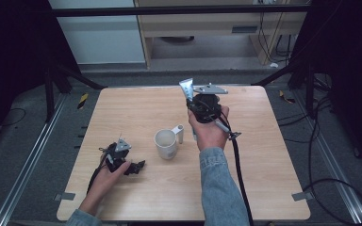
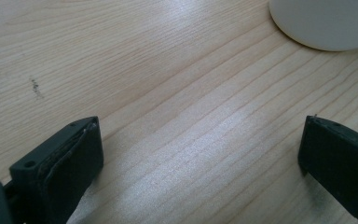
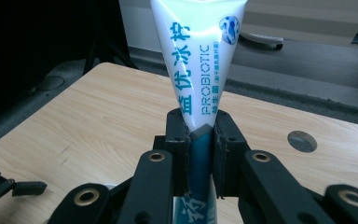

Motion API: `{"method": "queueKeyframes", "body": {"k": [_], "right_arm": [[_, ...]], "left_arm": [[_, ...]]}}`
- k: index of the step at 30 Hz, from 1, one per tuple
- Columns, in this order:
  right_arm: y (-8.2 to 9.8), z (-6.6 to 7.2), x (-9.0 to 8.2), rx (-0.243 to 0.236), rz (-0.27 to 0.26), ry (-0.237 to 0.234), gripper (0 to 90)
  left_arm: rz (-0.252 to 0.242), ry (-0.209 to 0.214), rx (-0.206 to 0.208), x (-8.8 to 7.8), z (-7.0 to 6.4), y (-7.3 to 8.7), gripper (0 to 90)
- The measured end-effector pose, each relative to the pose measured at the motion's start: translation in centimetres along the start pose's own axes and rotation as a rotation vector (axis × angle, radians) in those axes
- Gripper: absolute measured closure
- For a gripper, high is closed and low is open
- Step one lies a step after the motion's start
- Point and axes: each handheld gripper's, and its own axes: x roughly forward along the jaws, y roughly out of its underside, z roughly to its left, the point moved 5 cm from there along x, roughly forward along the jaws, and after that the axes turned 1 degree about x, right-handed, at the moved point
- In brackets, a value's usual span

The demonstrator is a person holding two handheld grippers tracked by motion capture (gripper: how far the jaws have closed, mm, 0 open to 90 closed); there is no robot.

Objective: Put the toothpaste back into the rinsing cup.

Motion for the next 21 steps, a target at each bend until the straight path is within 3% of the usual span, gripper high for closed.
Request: {"method": "queueKeyframes", "body": {"k": [21], "right_arm": [[-1.3,1.7,1.2,-0.021,-0.053,-0.007,78.6]], "left_arm": [[0.000,0.002,0.002,0.0,0.0,0.0,0.0]]}}
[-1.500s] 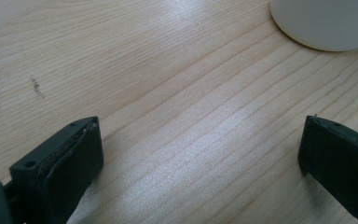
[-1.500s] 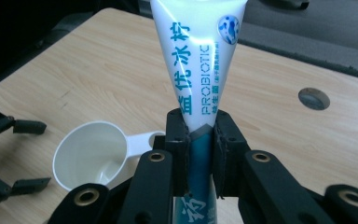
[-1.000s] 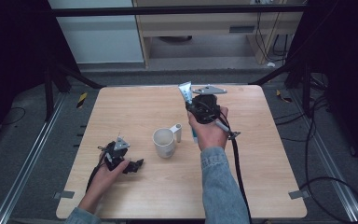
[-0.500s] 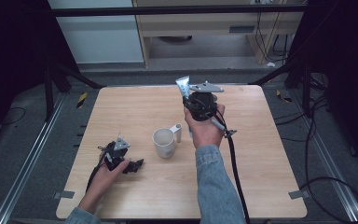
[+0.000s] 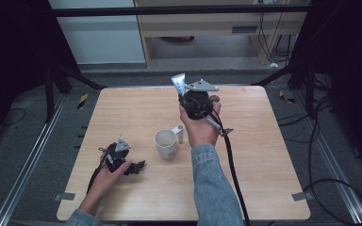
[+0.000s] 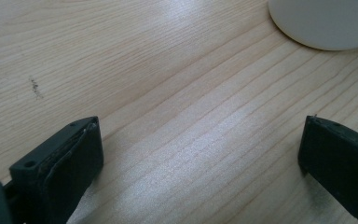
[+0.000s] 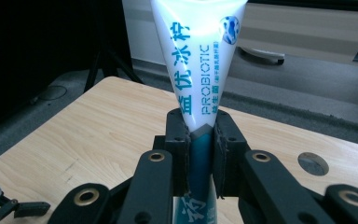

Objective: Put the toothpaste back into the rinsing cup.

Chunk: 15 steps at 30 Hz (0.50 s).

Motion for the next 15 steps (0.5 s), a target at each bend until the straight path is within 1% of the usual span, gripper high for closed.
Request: {"method": "queueKeyframes", "body": {"k": [10,15], "right_arm": [[-0.45,0.63,0.35,0.006,-0.025,-0.011,78.6],[-0.72,0.96,0.56,0.005,-0.046,-0.014,78.6]], "left_arm": [[0.000,0.001,0.000,0.00,0.00,0.00,0.0],[0.000,0.001,0.001,-0.01,0.00,0.01,0.0]]}}
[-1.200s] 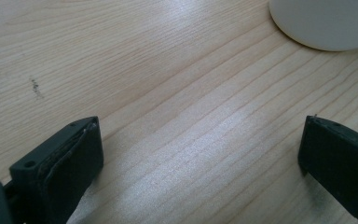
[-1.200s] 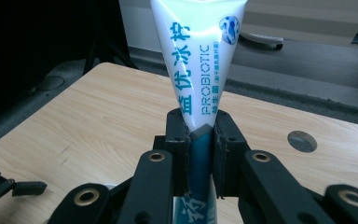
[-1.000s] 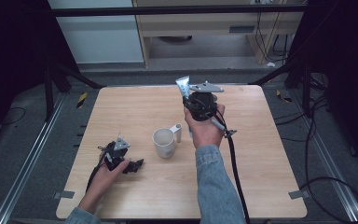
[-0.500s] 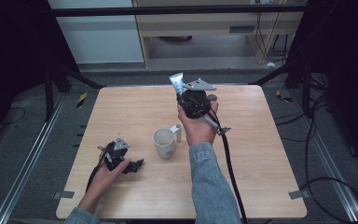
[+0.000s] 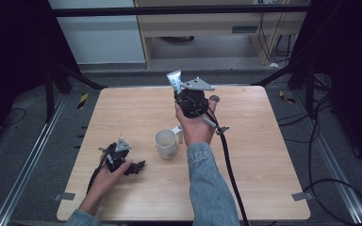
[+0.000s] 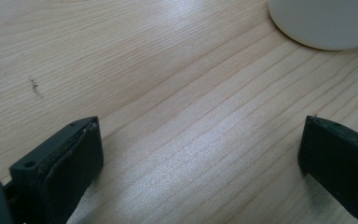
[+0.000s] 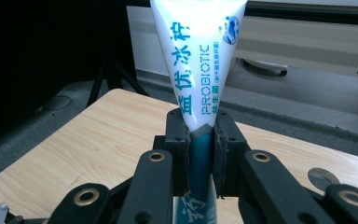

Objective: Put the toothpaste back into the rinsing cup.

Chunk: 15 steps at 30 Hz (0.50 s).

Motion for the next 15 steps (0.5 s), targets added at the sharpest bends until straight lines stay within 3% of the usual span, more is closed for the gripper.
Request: {"method": "queueKeyframes", "body": {"k": [15], "right_arm": [[0.0,1.1,0.6,0.003,-0.027,-0.016,78.6]], "left_arm": [[-0.002,0.001,-0.001,0.0,0.0,0.0,0.0]]}}
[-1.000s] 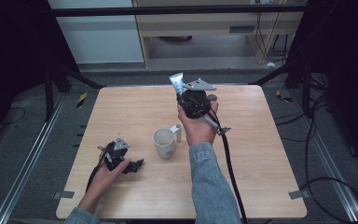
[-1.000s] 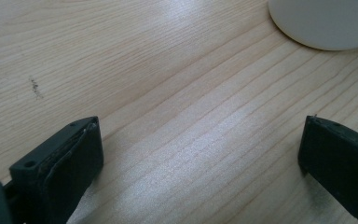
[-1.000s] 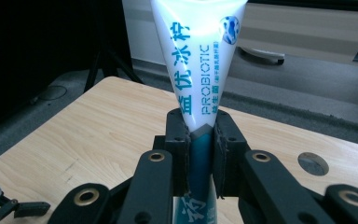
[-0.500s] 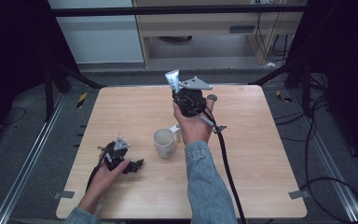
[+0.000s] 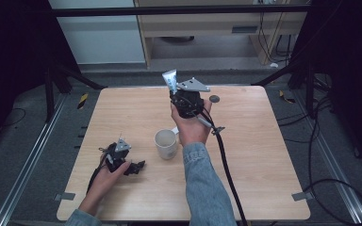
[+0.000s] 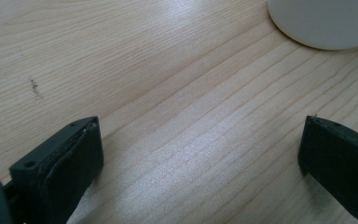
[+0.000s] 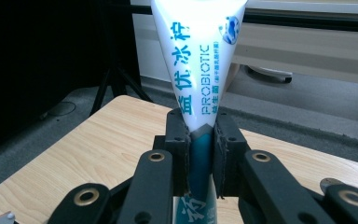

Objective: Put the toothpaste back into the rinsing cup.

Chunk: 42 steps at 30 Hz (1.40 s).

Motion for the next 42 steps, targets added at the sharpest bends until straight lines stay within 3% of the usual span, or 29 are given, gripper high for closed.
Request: {"method": "queueKeyframes", "body": {"k": [13,32,42], "right_arm": [[0.6,1.2,0.7,-0.010,-0.022,-0.020,78.6],[1.7,2.6,1.1,0.014,-0.061,-0.027,78.6],[3.4,3.6,1.6,0.026,-0.064,-0.031,78.6]], "left_arm": [[0.000,0.001,0.001,0.0,0.0,0.0,0.0],[-0.001,0.003,0.004,0.0,0.0,0.0,0.0],[-0.003,0.003,0.005,0.0,0.0,0.0,0.0]]}}
